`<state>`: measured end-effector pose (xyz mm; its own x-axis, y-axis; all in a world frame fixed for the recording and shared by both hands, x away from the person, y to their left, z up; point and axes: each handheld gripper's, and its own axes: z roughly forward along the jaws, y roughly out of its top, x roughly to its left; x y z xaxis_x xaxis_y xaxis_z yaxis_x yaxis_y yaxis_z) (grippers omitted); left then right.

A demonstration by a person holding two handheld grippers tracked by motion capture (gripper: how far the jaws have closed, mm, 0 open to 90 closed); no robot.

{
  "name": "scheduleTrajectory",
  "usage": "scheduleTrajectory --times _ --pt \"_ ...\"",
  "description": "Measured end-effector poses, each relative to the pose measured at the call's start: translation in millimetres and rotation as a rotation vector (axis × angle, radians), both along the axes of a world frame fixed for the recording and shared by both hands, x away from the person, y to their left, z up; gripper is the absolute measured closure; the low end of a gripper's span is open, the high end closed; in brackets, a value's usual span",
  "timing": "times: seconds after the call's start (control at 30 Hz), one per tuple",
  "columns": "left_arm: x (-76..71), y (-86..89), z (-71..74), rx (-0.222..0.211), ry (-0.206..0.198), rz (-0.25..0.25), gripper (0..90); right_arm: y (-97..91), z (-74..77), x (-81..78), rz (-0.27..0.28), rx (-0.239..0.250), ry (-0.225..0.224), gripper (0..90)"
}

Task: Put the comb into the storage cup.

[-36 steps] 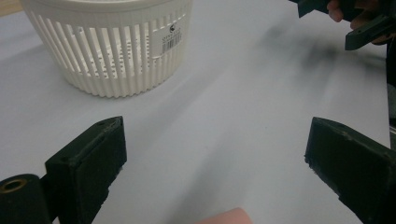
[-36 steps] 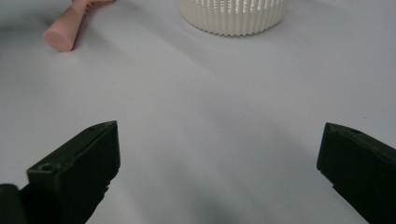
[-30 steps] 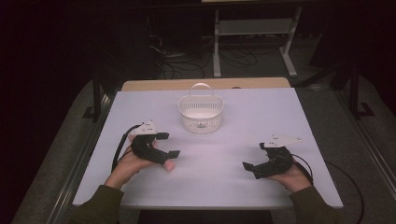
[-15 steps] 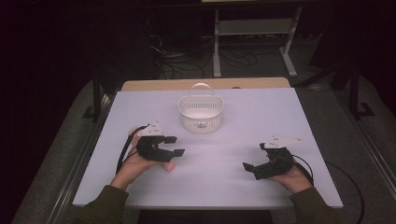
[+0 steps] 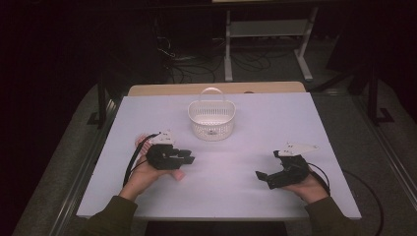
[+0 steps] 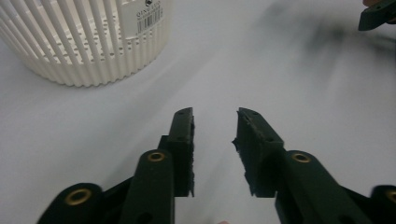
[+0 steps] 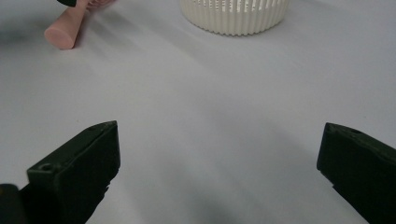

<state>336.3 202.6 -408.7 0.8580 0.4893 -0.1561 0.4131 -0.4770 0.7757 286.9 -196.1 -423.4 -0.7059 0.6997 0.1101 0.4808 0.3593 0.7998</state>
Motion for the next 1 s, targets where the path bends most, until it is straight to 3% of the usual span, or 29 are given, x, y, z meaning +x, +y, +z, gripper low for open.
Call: scheduleTrajectory --times 0.27,0.73,1.0 --pt "-3.7 -2.8 -1.6 0.03 0.009 -0.013 90.0 0.0 -0.6 1.8 -0.002 0.0 -0.001 0.0" --pt "-10.4 -9.9 -11.9 0.109 0.047 -0.036 90.0 1.7 -1.0 0.4 0.003 -0.009 0.001 0.0" --pt "-12.8 -14.3 -20.7 0.178 0.079 -0.04 90.0 1.0 -0.9 0.6 0.001 -0.008 0.002 0.0"
